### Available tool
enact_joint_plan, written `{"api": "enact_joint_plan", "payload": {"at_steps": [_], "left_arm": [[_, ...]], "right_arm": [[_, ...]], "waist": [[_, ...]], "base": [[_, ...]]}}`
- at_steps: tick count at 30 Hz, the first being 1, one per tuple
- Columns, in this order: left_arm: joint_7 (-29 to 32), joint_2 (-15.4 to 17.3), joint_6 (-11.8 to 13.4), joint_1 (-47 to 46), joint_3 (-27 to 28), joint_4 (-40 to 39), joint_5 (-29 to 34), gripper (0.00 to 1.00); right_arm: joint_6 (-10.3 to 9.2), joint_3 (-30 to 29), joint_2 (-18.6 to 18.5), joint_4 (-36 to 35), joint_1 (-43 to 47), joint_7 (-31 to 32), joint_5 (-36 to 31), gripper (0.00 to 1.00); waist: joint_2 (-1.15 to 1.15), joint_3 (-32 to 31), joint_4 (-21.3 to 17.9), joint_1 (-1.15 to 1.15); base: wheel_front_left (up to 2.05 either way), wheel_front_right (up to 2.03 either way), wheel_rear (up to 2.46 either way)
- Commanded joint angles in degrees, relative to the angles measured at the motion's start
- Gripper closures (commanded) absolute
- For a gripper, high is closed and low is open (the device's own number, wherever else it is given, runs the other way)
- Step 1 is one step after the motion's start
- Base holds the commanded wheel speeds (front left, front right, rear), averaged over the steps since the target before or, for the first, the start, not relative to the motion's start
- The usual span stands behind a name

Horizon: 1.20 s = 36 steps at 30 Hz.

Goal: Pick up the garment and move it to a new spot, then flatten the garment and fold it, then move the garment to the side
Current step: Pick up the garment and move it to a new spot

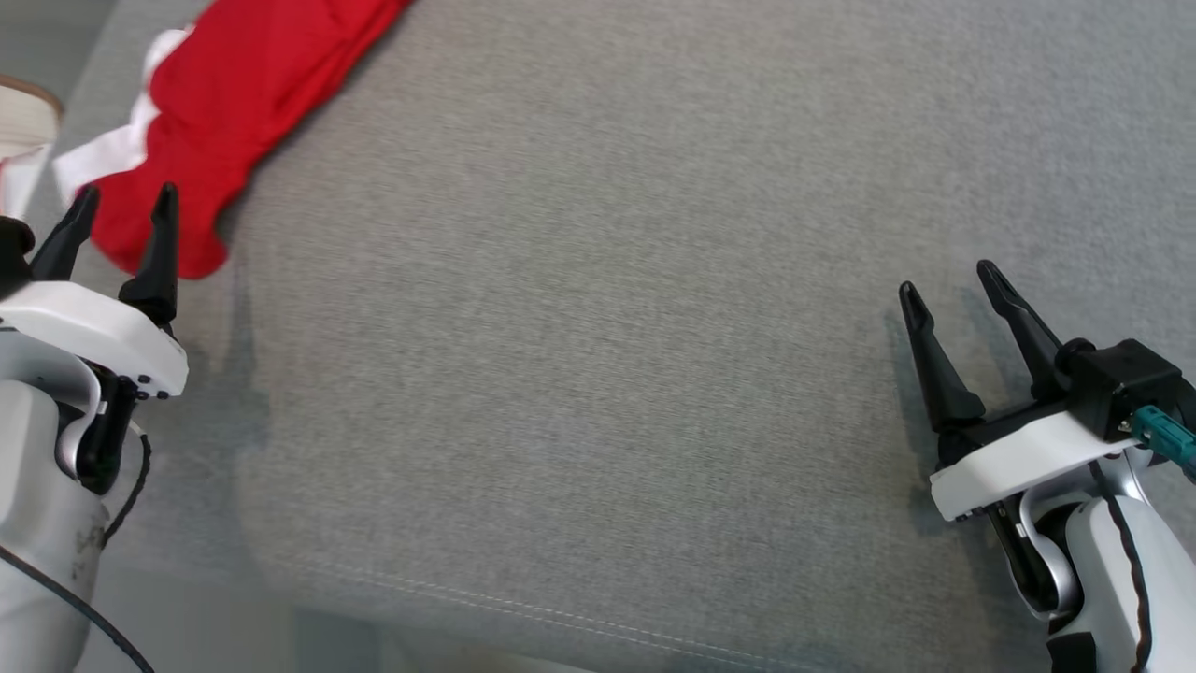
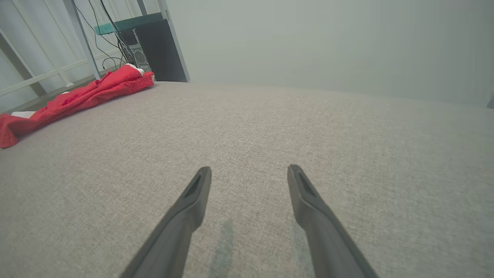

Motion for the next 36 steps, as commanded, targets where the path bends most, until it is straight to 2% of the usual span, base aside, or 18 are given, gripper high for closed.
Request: {"api": "enact_joint_plan", "payload": {"at_steps": [1, 4, 7, 14, 15, 16, 17, 18, 24, 30, 36], "left_arm": [[0.0, 4.0, -0.4, -2.6, 0.8, 0.1, -1.1, 0.00], [0.6, 5.6, -0.4, -4.7, -1.6, 3.9, -2.3, 0.00], [0.4, 6.9, 0.1, -6.8, -2.5, 8.2, -0.9, 0.00], [-0.9, 8.8, 4.5, -10.2, -2.2, 15.0, 0.6, 0.00], [-0.9, 9.0, 5.2, -10.4, -2.2, 15.9, 0.8, 0.10], [-0.9, 9.0, 5.2, -10.4, -2.2, 15.9, 0.8, 0.10], [-0.5, 9.1, 5.8, -10.6, -2.2, 16.9, 0.8, 0.58], [-0.6, 9.2, 6.6, -11.0, -1.9, 17.6, 0.7, 1.00], [-1.6, 9.7, 9.1, -12.1, -1.1, 20.4, 0.2, 1.00], [-6.2, 9.1, 6.0, -14.3, -2.6, 14.6, 1.9, 1.00], [-6.9, 6.9, 4.9, -14.8, -4.7, 2.9, 4.4, 1.00]], "right_arm": [[-0.01, 1.3, 0.2, -1.9, -0.8, -0.1, -0.4, 0.00], [-0.01, 1.7, 0.1, -1.6, -1.7, -0.2, -0.4, 0.00], [-0.01, 2.0, 0.3, -1.6, -2.4, -0.4, -0.3, 0.00], [-0.01, 2.0, 0.7, -1.4, -3.2, -0.7, 0.0, 0.00], [-0.01, 2.0, 0.7, -1.3, -3.2, -0.9, 0.1, 0.00], [-0.01, 2.0, 0.7, -1.3, -3.2, -0.9, 0.1, 0.00], [-0.01, 2.0, 0.8, -1.1, -3.1, -1.0, 0.3, 0.00], [-0.01, 1.9, 0.9, -1.0, -3.0, -1.1, 0.5, 0.00], [-0.01, 1.6, 1.6, 0.0, -3.4, -2.0, 1.4, 0.00], [-0.01, 1.4, 2.4, 1.9, -3.4, -3.3, 2.3, 0.00], [-0.01, 1.0, 3.2, 4.3, -2.4, -4.8, 3.2, 0.00]], "waist": [[0.00, 2.9, -3.1, 0.00], [0.00, 4.3, -5.0, 0.00], [0.00, 5.4, -7.0, 0.00], [0.00, 6.6, -11.6, 0.00], [0.00, 6.5, -12.0, 0.00], [0.00, 6.5, -12.0, 0.00], [0.00, 6.5, -12.3, 0.00], [0.00, 6.4, -12.5, 0.00], [0.00, 5.5, -13.1, 0.00], [0.00, 2.6, -12.7, 0.00], [0.00, -1.8, -12.4, 0.00]], "base": [[0.00, 0.00, 0.00], [0.00, 0.00, 0.00], [0.00, 0.00, 0.00], [0.00, 0.00, 0.00], [0.00, 0.00, 0.00], [0.00, 0.00, 0.00], [0.00, 0.00, 0.00], [0.00, 0.00, 0.00], [0.00, 0.00, 0.00], [0.00, 0.00, 0.00], [0.00, 0.00, 0.00]]}}
